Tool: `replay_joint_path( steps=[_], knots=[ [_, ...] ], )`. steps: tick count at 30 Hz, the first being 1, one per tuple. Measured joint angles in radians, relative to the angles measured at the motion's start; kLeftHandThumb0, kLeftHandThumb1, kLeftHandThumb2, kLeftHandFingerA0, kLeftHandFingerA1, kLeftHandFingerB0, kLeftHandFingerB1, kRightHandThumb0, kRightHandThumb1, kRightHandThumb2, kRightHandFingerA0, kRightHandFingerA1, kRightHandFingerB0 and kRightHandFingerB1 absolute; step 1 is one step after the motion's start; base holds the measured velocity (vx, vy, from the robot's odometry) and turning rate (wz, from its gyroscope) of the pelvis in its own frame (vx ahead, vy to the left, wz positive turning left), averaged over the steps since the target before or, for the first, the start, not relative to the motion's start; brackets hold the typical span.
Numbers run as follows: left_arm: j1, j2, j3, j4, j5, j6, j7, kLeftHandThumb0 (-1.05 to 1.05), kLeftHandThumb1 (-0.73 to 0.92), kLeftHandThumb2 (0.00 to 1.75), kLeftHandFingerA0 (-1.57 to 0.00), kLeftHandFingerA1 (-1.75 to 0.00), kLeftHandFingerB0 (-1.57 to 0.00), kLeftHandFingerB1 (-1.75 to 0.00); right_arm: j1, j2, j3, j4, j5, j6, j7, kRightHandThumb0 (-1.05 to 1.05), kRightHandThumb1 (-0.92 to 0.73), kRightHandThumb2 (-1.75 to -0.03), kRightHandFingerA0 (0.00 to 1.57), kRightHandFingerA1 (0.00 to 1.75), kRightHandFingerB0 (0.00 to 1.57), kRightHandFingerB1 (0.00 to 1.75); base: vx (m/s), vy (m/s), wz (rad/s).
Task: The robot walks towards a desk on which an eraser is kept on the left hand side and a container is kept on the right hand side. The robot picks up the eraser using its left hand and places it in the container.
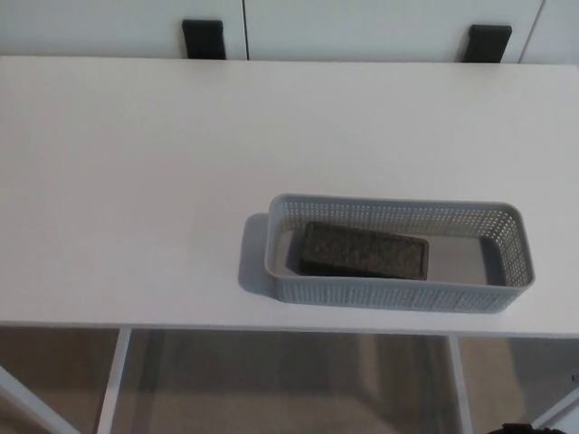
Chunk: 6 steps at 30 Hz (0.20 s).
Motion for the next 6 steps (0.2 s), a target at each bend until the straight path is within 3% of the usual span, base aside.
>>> replay_joint_path(
  steps=[6],
  knots=[
    [-0.036,-0.019,-0.048,0.154,0.027,-0.051,0.087,-0.98,0.71,1.07,0.00,-0.05,-0.14,-0.31,0.001,0.000,0.000,0.000,0.000,0.000,0.000,-0.32,-0.56,-0.56,0.58,0.52,0.43,0.44,0.00,0.000,0.00]
  ],
)
